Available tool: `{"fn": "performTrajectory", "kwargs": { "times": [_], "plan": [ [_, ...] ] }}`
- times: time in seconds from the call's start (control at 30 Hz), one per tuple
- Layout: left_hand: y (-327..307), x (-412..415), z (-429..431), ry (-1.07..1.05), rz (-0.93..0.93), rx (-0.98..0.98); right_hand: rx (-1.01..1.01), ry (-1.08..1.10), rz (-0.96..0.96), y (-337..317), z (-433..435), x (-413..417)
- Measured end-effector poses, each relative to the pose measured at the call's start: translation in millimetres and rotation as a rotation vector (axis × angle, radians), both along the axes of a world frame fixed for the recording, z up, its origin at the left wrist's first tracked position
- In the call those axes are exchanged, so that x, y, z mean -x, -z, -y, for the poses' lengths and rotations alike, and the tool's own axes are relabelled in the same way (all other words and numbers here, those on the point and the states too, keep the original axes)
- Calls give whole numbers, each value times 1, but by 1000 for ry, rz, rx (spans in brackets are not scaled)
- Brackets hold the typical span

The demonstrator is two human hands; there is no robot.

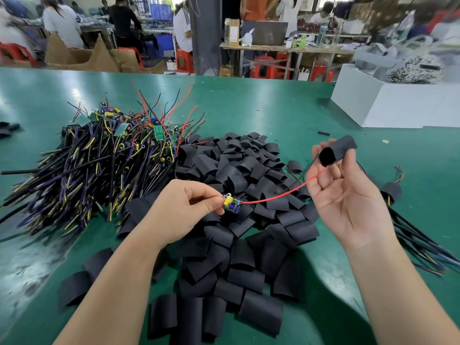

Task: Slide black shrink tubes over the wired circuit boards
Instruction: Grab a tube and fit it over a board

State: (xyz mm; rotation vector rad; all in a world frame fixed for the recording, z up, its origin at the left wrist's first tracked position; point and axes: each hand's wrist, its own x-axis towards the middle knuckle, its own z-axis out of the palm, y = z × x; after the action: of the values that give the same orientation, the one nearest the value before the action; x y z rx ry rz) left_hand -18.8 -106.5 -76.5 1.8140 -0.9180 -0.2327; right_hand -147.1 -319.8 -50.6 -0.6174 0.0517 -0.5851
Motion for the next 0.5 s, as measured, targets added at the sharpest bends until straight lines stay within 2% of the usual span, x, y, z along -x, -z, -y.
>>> {"fn": "performTrajectory", "kwargs": {
  "times": [0.07, 0.2, 0.3, 0.5],
  "plan": [
    [-1, 1, 0, 38, -4, -28, -2, -20, 33, 0, 1, 1],
    [0, 1, -1, 82, -6, -99, 122, -135, 63, 0, 2, 7],
    [-1, 1, -1, 81, 2, -116, 117, -195, 77, -1, 2, 10],
    [-1, 1, -2, 91, -118, 6, 124, -218, 79, -2, 8, 12]
  ]
}}
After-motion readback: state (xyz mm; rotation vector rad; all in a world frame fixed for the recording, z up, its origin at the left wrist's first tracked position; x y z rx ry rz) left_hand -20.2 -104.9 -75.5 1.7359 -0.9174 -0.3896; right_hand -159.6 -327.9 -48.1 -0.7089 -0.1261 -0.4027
